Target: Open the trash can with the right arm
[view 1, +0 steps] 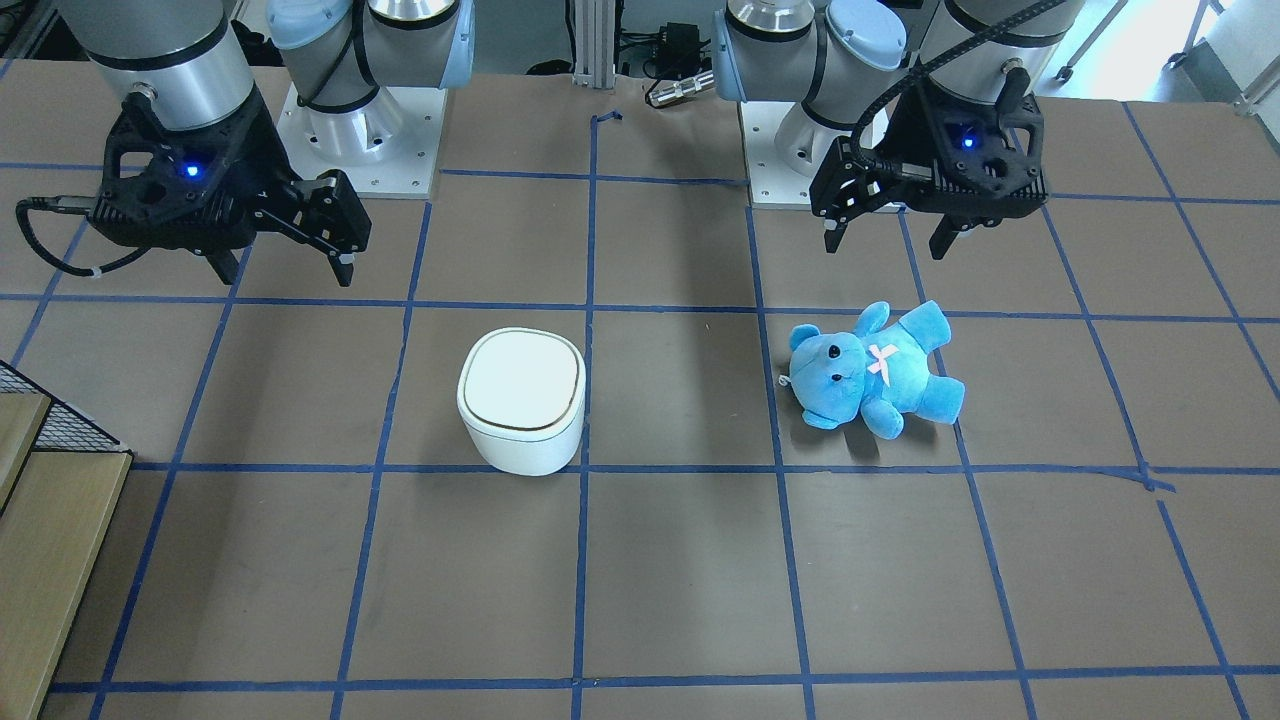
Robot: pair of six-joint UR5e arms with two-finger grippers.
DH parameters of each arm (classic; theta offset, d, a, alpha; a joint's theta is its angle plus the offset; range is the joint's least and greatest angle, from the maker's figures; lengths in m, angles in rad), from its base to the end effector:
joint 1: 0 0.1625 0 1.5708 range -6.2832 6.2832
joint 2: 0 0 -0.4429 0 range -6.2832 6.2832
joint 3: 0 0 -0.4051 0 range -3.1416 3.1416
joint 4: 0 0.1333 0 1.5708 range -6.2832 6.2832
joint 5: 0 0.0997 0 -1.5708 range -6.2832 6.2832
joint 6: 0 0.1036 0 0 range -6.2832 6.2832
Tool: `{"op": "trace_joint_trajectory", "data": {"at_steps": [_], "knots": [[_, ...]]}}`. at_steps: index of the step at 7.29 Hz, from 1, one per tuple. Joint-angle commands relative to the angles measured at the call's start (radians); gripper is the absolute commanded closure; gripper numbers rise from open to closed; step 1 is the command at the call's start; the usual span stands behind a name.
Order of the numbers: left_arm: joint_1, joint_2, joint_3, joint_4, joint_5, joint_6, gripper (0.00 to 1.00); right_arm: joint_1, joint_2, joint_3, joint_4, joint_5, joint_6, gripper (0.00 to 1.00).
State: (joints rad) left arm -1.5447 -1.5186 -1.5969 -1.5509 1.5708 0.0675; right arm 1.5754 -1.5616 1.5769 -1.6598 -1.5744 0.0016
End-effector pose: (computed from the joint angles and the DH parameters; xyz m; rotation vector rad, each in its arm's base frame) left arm -0.1206 -0.4895 0.5165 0.0650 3.1379 -0.0721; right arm 0.1353 -0.5156 0.5032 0.0045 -3.1361 0.1156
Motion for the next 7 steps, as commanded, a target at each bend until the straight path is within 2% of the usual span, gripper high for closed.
{"op": "trace_joint_trajectory", "data": {"at_steps": [1, 4, 5, 6, 7], "knots": [[0.000, 0.000, 0.000, 0.000, 0.000, 0.000, 0.00, 0.000, 0.000, 0.000, 0.000, 0.001, 0.000, 0.00], [0.000, 0.000, 0.000, 0.000, 0.000, 0.000, 0.00, 0.000, -0.002, 0.000, 0.000, 0.001, 0.000, 0.00], [0.000, 0.000, 0.000, 0.000, 0.000, 0.000, 0.00, 0.003, -0.003, 0.000, 0.000, 0.007, 0.008, 0.06], [0.000, 0.000, 0.000, 0.000, 0.000, 0.000, 0.00, 0.033, 0.000, 0.000, 0.000, 0.007, 0.009, 0.39], [0.000, 0.000, 0.000, 0.000, 0.000, 0.000, 0.00, 0.087, 0.005, 0.000, -0.001, 0.007, 0.035, 0.65]]}}
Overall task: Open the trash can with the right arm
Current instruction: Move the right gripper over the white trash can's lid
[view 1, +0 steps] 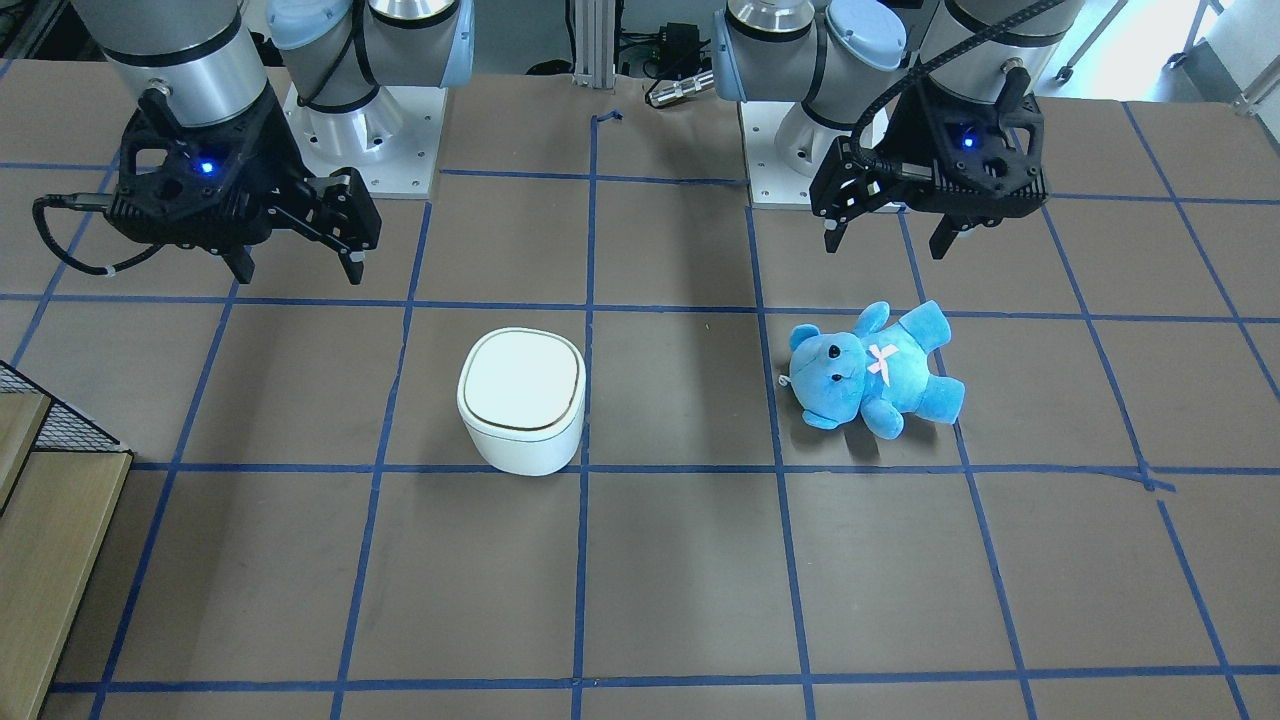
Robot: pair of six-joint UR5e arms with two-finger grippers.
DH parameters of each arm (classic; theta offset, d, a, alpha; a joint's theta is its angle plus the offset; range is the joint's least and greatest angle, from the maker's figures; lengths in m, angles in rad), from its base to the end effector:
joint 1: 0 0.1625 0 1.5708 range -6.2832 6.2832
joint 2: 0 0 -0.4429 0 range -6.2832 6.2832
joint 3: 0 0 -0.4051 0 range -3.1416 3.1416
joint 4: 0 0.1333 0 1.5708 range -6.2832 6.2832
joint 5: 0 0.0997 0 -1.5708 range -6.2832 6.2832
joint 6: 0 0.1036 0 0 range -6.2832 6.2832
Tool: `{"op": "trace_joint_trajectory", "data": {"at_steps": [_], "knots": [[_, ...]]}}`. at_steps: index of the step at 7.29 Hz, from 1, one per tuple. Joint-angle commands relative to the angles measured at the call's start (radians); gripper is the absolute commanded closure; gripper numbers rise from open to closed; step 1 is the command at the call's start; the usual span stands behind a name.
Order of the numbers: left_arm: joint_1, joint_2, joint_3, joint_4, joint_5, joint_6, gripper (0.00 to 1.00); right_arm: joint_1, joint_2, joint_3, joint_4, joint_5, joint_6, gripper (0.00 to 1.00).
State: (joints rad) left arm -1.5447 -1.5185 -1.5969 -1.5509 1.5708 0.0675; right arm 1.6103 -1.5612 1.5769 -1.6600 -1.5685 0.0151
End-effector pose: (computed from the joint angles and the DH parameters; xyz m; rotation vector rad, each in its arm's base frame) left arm -0.1206 -0.4895 0.5165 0.0650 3.1379 -0.0723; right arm 0.1538 -0.5107 0.5030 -0.0384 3.1349 -0.1151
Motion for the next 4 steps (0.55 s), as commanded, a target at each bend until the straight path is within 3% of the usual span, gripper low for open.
{"op": "trace_joint_trajectory", "data": {"at_steps": [1, 4], "knots": [[0.000, 0.000, 0.000, 0.000, 0.000, 0.000, 0.00, 0.116, 0.024, 0.000, -0.003, 0.002, 0.099, 0.97], [0.000, 0.000, 0.000, 0.000, -0.002, 0.000, 0.00, 0.194, 0.076, 0.003, -0.012, 0.019, 0.152, 1.00]]}}
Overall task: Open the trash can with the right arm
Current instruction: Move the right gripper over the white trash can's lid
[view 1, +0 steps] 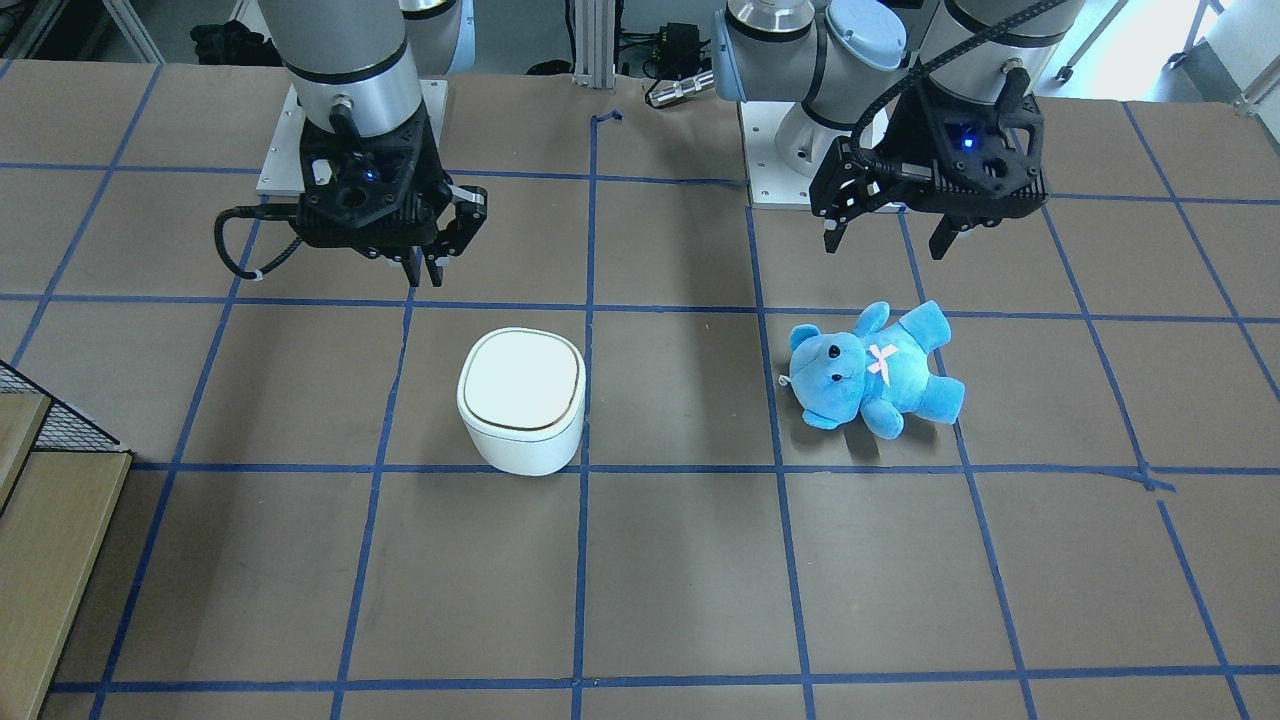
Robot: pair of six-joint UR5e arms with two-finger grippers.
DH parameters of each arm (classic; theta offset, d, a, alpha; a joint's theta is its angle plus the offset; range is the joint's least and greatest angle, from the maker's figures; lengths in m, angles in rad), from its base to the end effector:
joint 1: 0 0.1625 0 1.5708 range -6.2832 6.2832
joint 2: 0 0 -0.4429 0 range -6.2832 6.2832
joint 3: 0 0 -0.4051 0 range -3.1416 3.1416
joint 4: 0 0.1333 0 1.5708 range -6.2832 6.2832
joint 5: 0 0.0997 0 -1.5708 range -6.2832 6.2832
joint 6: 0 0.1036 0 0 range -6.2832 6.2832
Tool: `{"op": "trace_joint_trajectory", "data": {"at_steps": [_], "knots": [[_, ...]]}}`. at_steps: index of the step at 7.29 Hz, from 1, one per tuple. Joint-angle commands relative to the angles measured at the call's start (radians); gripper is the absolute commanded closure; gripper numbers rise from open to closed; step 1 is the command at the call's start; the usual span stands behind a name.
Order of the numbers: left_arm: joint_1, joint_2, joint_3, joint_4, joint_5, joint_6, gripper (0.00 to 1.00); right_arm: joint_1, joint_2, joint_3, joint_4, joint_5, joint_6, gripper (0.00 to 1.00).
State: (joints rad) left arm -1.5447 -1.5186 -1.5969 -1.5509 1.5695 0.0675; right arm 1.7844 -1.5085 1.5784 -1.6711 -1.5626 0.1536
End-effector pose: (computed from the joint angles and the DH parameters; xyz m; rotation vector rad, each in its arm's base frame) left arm -0.1207 -0.4895 0.5165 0.0650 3.1392 -0.0722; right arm 0.2444 -0.4939 0.4757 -0.0940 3.1263 -0.0444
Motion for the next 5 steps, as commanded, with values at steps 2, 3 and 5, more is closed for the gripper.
{"op": "trace_joint_trajectory", "data": {"at_steps": [2, 3, 5], "knots": [[0.000, 0.000, 0.000, 0.000, 0.000, 0.000, 0.00, 0.020, 0.068, 0.034, -0.066, 0.088, 0.020, 1.00], [0.000, 0.000, 0.000, 0.000, 0.001, 0.000, 0.00, 0.020, 0.085, 0.064, -0.132, 0.085, 0.018, 1.00], [0.000, 0.000, 0.000, 0.000, 0.001, 0.000, 0.00, 0.020, 0.114, 0.121, -0.270, 0.056, 0.018, 1.00]]}}
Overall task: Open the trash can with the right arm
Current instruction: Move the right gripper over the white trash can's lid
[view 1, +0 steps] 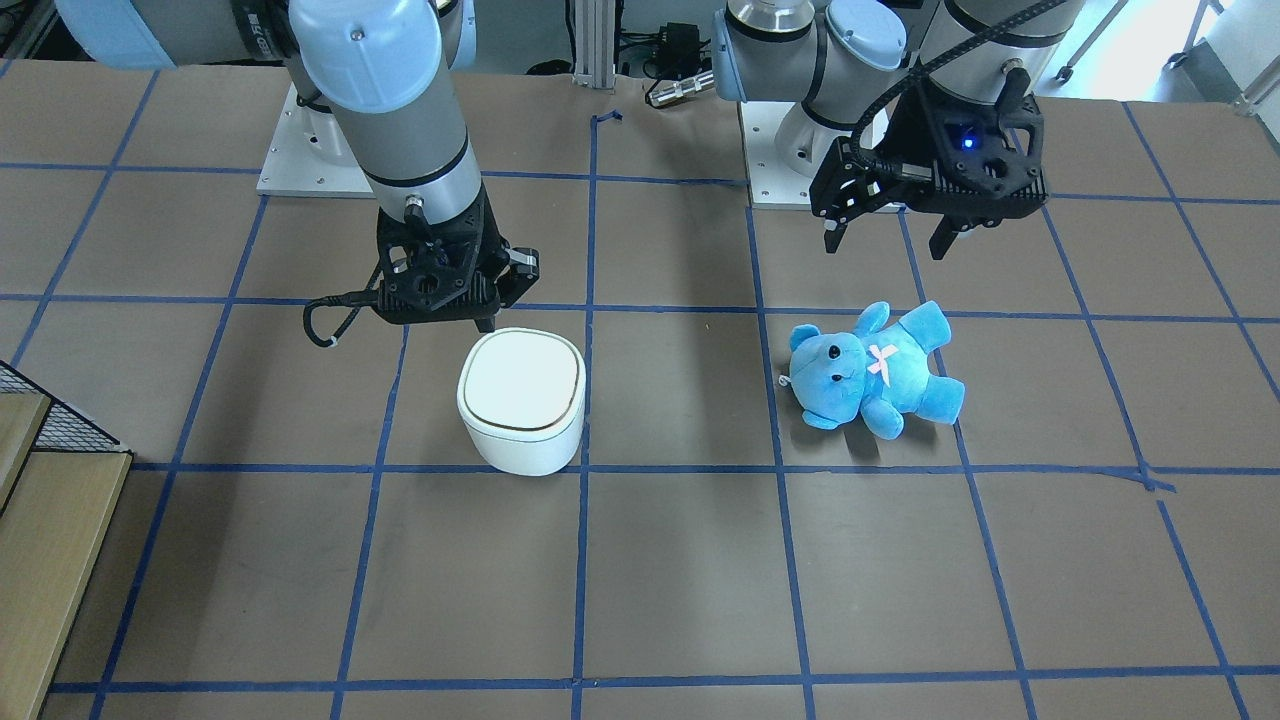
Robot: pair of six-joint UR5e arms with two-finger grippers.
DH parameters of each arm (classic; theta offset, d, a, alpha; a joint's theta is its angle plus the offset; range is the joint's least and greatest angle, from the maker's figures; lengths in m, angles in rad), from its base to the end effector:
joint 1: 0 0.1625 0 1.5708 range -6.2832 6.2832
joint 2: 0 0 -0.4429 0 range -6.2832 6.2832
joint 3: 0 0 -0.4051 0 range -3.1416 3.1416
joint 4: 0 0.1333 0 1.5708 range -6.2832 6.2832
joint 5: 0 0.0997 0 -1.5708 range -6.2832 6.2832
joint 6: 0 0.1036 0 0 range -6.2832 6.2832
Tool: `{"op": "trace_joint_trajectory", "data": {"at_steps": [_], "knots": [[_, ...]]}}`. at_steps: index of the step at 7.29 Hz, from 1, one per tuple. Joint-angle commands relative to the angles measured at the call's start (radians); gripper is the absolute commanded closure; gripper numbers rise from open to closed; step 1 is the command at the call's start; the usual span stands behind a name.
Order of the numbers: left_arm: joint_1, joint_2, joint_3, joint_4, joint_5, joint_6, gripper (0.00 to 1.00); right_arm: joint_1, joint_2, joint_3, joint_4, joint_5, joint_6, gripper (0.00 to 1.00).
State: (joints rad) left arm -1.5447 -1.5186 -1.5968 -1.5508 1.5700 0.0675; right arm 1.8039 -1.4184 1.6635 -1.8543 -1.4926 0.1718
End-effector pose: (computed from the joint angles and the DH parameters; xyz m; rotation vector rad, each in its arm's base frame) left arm -0.1207 -0.4895 0.5165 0.0650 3.1387 -0.0725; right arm 0.2678 -0.5159 0.4026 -0.0960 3.0556 -0.0335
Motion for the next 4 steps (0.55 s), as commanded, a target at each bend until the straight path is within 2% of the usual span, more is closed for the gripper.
{"op": "trace_joint_trajectory", "data": {"at_steps": [1, 4], "knots": [[0.000, 0.000, 0.000, 0.000, 0.001, 0.000, 0.00, 0.000, 0.042, 0.047, -0.113, -0.018, 0.008, 1.00], [0.000, 0.000, 0.000, 0.000, 0.001, 0.000, 0.00, 0.000, 0.076, 0.051, -0.129, -0.006, 0.009, 1.00]]}}
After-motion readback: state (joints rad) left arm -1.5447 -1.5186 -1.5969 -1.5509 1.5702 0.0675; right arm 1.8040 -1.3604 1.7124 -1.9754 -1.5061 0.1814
